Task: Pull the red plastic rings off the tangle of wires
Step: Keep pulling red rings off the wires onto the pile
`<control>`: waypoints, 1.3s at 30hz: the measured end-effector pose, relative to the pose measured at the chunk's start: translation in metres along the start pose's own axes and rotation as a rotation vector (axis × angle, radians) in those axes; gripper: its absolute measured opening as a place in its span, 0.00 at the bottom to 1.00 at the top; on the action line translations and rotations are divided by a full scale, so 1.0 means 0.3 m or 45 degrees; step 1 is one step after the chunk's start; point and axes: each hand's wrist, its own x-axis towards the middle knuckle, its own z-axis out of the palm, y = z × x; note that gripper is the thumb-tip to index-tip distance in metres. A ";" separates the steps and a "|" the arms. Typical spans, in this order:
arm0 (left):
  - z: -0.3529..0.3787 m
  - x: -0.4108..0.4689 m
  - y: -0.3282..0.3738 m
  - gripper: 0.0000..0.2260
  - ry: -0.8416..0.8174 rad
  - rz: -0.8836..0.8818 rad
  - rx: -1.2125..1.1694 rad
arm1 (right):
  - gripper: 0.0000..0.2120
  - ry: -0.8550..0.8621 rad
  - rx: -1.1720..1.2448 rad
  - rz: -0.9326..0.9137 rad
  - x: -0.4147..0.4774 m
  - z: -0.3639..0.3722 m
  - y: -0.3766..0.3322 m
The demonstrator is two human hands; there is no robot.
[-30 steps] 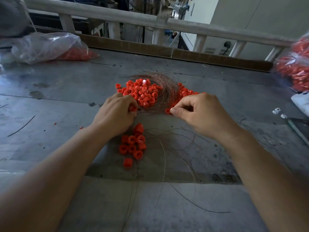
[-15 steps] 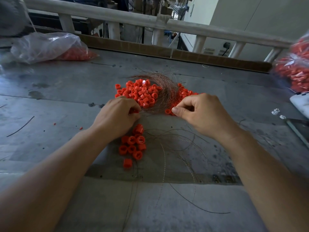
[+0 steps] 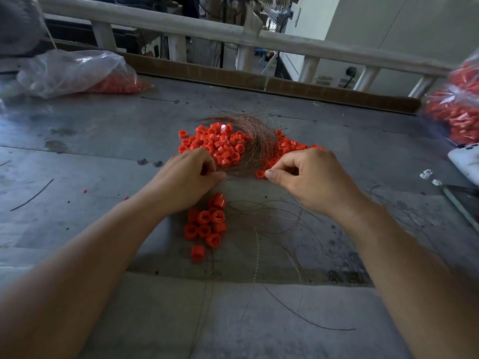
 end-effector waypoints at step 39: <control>-0.035 -0.048 0.045 0.07 0.122 0.011 -0.301 | 0.23 -0.289 -0.306 -0.348 0.043 0.102 0.046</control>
